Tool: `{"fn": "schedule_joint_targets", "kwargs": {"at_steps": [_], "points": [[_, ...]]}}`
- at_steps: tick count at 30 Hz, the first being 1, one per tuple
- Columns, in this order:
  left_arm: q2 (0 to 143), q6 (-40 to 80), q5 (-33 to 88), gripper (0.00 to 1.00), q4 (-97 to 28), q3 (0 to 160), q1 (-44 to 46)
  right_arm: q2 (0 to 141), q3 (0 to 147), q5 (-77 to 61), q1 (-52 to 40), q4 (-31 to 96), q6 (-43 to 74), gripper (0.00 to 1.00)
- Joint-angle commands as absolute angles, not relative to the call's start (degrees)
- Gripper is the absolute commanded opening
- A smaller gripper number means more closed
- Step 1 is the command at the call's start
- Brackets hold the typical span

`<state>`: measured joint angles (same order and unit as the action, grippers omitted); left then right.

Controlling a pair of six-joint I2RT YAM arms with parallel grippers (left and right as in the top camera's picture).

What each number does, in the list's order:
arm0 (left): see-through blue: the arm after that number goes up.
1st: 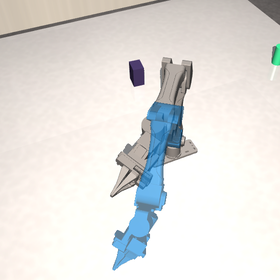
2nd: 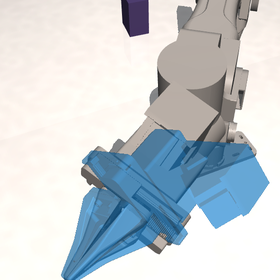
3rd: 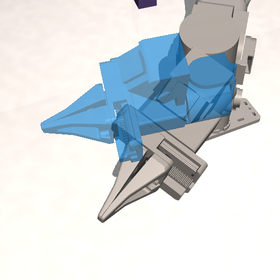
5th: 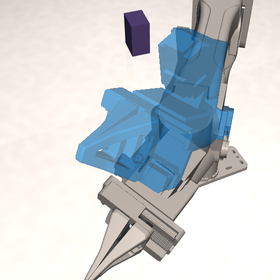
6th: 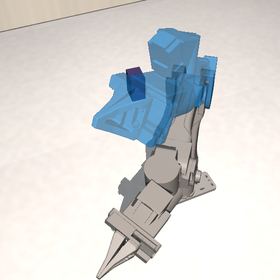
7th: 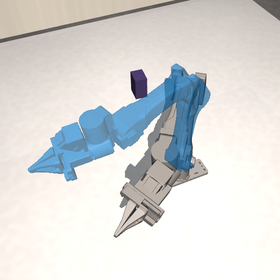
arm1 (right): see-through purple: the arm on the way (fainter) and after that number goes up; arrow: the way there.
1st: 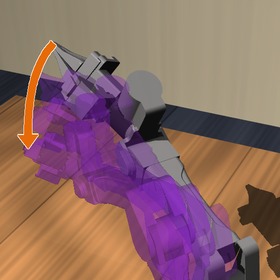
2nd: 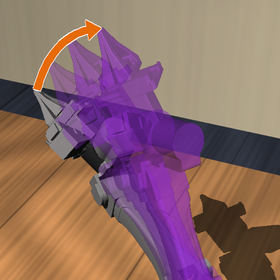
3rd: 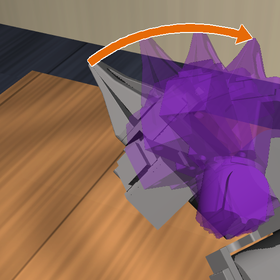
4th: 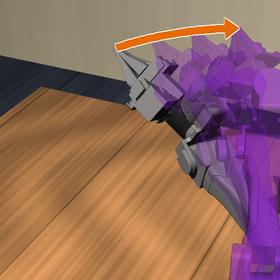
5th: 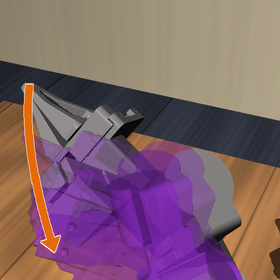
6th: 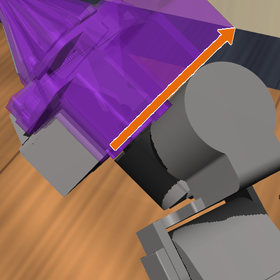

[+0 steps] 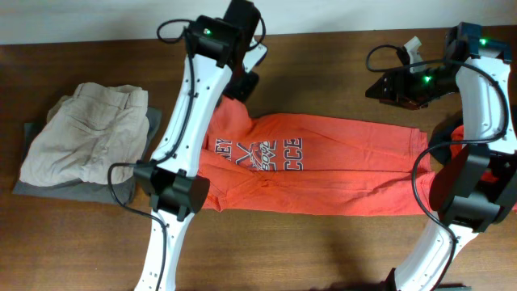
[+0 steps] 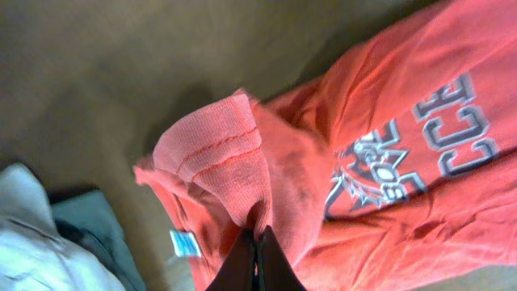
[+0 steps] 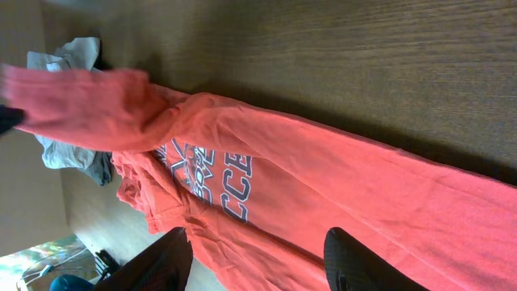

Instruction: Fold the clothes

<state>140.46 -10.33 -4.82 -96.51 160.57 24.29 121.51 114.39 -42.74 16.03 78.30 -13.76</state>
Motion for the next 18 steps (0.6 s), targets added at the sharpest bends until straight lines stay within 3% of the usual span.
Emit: {"fn": "schedule_joint_targets", "kwargs": {"at_steps": [1,13,18], "points": [[136.5,-8.2,-5.8,0.00,-96.7,153.6,23.6,120.6,115.1,-42.8,15.8,78.7,-14.1,0.58],[125.3,-5.7,-4.9,0.00,-96.7,127.1,23.6,120.6,115.1,-41.3,15.8,78.7,-14.1,0.58],[125.3,-14.9,5.3,0.04,-93.4,117.1,23.6,120.6,115.1,-41.3,15.8,78.7,-14.1,0.58]]}}
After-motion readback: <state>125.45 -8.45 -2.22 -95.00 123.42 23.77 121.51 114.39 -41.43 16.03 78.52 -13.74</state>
